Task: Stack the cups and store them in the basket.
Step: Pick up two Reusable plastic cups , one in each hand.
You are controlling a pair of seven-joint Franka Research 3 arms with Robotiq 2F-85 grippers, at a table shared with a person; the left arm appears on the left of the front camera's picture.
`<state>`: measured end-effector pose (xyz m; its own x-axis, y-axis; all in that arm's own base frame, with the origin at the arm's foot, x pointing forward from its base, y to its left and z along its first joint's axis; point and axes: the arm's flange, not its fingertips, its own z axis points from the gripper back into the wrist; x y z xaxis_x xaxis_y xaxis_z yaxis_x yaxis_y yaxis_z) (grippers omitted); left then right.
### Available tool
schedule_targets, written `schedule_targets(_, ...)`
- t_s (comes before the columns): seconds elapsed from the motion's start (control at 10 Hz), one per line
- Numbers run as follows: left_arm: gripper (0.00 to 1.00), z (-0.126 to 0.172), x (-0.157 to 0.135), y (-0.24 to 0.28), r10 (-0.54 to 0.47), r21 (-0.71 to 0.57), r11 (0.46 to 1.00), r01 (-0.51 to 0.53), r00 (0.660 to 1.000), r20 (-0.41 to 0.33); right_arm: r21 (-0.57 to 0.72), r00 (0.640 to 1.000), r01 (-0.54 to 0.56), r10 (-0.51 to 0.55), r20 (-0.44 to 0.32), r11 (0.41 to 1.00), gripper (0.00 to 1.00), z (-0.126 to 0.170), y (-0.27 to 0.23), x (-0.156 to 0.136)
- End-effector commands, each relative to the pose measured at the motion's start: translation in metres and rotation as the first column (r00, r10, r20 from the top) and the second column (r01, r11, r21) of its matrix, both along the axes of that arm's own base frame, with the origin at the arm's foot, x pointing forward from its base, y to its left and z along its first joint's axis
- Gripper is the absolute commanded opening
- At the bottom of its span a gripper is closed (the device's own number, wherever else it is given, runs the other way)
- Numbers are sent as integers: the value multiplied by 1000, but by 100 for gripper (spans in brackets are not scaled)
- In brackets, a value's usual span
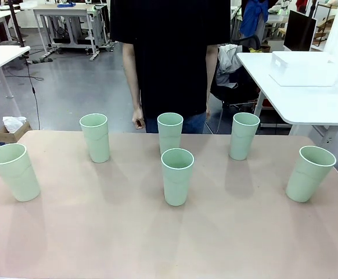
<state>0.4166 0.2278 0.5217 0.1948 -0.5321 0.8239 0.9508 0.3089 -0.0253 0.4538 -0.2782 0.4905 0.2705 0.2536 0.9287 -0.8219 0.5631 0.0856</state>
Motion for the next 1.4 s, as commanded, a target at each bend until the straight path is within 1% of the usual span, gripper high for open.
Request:
schedule_targets(0.0, 100, 1, -1, 0, -1, 4, 1000, 1, 1000, 0, -4, 1000, -1, 1, 4, 1000, 100, 2, 0, -1)
schedule_targets(1.3, 100, 1, -1, 0, -1, 4, 1000, 1, 1000, 0, -4, 1000, -1, 1, 4, 1000, 100, 2, 0, -1)
